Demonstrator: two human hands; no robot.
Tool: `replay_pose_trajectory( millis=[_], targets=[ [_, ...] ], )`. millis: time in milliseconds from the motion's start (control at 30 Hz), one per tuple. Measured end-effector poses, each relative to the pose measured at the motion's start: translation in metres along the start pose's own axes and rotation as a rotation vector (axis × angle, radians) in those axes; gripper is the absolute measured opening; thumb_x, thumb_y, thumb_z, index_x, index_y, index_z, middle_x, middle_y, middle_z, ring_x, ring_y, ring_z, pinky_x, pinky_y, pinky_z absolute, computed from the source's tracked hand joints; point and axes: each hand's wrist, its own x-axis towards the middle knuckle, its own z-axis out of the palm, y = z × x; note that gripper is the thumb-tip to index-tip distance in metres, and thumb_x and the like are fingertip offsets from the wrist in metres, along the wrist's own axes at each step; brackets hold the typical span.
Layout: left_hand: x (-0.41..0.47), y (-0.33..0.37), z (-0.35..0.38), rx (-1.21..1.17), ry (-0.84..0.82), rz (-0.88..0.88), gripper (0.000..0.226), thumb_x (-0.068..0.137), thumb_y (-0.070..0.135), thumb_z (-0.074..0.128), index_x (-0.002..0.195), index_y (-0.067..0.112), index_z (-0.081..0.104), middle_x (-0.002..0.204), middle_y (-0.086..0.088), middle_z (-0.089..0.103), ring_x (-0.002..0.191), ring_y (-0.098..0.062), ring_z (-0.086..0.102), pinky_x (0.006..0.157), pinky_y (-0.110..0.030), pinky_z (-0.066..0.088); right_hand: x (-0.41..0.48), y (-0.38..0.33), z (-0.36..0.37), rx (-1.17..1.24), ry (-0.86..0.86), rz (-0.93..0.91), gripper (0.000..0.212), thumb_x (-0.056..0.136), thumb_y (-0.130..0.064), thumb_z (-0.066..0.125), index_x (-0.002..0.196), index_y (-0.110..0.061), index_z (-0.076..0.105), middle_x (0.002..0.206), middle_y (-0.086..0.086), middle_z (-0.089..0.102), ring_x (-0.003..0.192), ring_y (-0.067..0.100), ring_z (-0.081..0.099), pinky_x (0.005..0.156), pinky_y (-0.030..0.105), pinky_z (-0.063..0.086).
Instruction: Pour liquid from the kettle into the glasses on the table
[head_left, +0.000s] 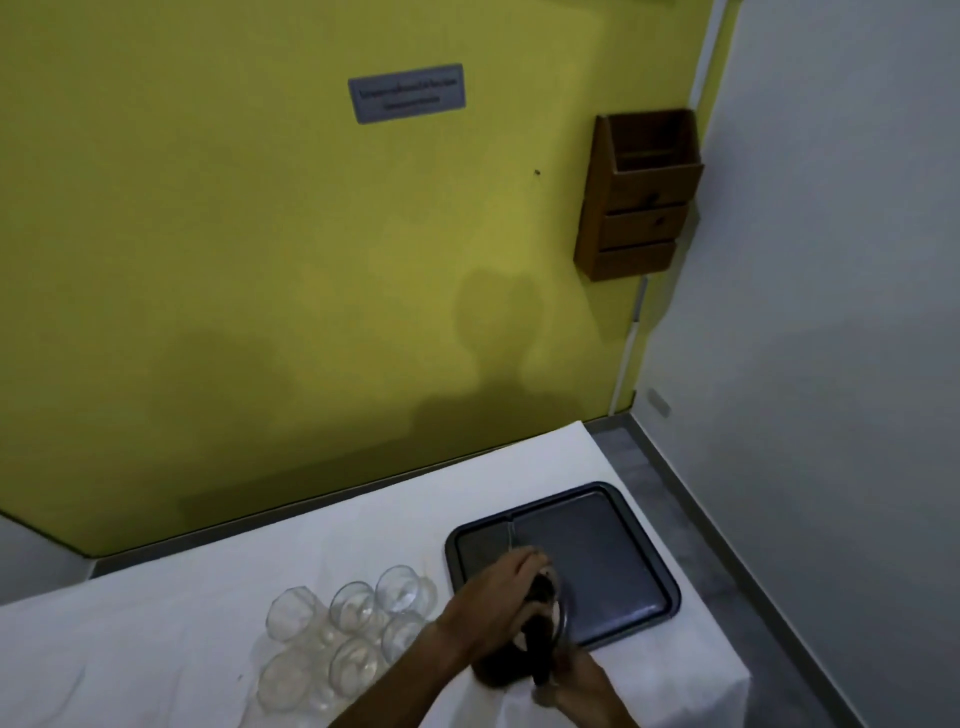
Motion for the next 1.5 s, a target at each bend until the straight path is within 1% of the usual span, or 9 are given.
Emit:
replay_pose_trajectory(
  millis=[67, 200, 333, 533, 767, 933, 1167, 1300, 1500],
  targets=[
    [0.006, -0.009, 0.004, 0.035, 0.011, -0.025, 0.05, 0.105, 0.029, 0.039, 0.149, 0.007, 0.03, 0.158, -0.012, 0.029, 0.147, -0.022, 0.025, 0.12, -0.024, 0.015, -0.006, -0.007, 0.003, 0.101, 0.017, -0.028, 0.075, 0.085, -0.015, 0.079, 0.148, -0.012, 0.039, 0.132, 0.005, 0.062, 0.116, 0.016, 0.056, 0.091, 0.021, 0.043],
    [0.016, -0.023, 0.012, 0.061, 0.039, -0.025, 0.047, 0.106, 0.02, 0.036, 0.148, -0.001, 0.031, 0.157, -0.019, 0.028, 0.148, -0.03, 0.024, 0.122, -0.029, 0.008, -0.013, -0.009, 0.008, 0.021, 0.138, 0.001, 0.057, 0.072, -0.044, 0.084, 0.119, -0.028, 0.057, 0.107, -0.004, 0.071, 0.096, 0.01, 0.062, 0.076, 0.018, 0.042],
    [0.02, -0.032, 0.017, 0.044, 0.017, -0.068, 0.047, 0.107, 0.019, 0.032, 0.151, 0.003, 0.025, 0.161, -0.014, 0.022, 0.15, -0.024, 0.019, 0.121, -0.023, 0.006, -0.014, -0.012, 0.01, 0.006, 0.22, -0.059, 0.034, 0.074, -0.033, 0.082, 0.095, -0.023, 0.058, 0.098, -0.003, 0.07, 0.09, 0.012, 0.064, 0.073, 0.019, 0.044],
    [0.025, -0.033, 0.027, -0.098, 0.023, -0.179, 0.043, 0.108, 0.023, 0.03, 0.147, 0.006, 0.035, 0.154, -0.013, 0.037, 0.144, -0.023, 0.031, 0.116, -0.023, 0.019, -0.01, -0.007, 0.004, -0.076, 0.254, -0.141, 0.024, 0.081, -0.016, 0.071, 0.105, -0.013, 0.067, 0.106, 0.003, 0.07, 0.097, 0.019, 0.065, 0.078, 0.02, 0.048],
    [0.027, -0.029, 0.044, -0.214, 0.141, -0.348, 0.041, 0.107, 0.025, 0.035, 0.142, 0.008, 0.044, 0.148, -0.013, 0.047, 0.138, -0.024, 0.043, 0.115, -0.029, 0.029, 0.002, 0.001, -0.019, -0.128, 0.338, -0.193, 0.007, 0.083, 0.002, 0.062, 0.086, -0.003, 0.066, 0.088, 0.011, 0.071, 0.08, 0.024, 0.065, 0.065, 0.021, 0.048],
    [0.031, -0.023, 0.048, -0.262, 0.257, -0.362, 0.037, 0.106, 0.021, 0.037, 0.139, 0.011, 0.05, 0.144, -0.009, 0.052, 0.134, -0.021, 0.047, 0.113, -0.03, 0.035, 0.016, -0.003, -0.045, -0.151, 0.349, -0.199, 0.02, 0.078, 0.009, 0.056, 0.092, 0.003, 0.069, 0.091, 0.018, 0.073, 0.087, 0.033, 0.068, 0.068, 0.025, 0.043],
    [0.047, -0.022, 0.043, -0.005, 0.245, -0.188, 0.044, 0.101, 0.014, 0.041, 0.143, 0.003, 0.042, 0.149, -0.019, 0.043, 0.141, -0.032, 0.038, 0.118, -0.041, 0.03, 0.046, -0.011, -0.08, -0.2, 0.353, -0.185, 0.029, 0.083, 0.002, 0.056, 0.11, -0.004, 0.068, 0.108, 0.02, 0.072, 0.104, 0.038, 0.066, 0.081, 0.038, 0.052],
    [0.062, -0.023, 0.043, 0.172, 0.238, 0.019, 0.04, 0.097, 0.016, 0.047, 0.131, -0.003, 0.055, 0.136, -0.021, 0.057, 0.129, -0.037, 0.053, 0.109, -0.05, 0.042, 0.06, -0.012, -0.095, -0.113, 0.383, -0.201, 0.015, 0.08, 0.002, 0.064, 0.093, -0.005, 0.065, 0.095, 0.016, 0.072, 0.094, 0.034, 0.067, 0.071, 0.032, 0.048],
    [0.072, -0.02, 0.055, 0.202, 0.209, -0.102, 0.049, 0.102, 0.036, 0.046, 0.137, 0.002, 0.05, 0.145, -0.02, 0.049, 0.137, -0.035, 0.042, 0.116, -0.046, 0.032, 0.075, -0.003, -0.099, 0.216, 0.27, -0.251, 0.024, 0.091, -0.006, 0.058, 0.073, -0.019, 0.051, 0.076, 0.006, 0.059, 0.073, 0.021, 0.053, 0.071, 0.041, 0.045]
  ],
)
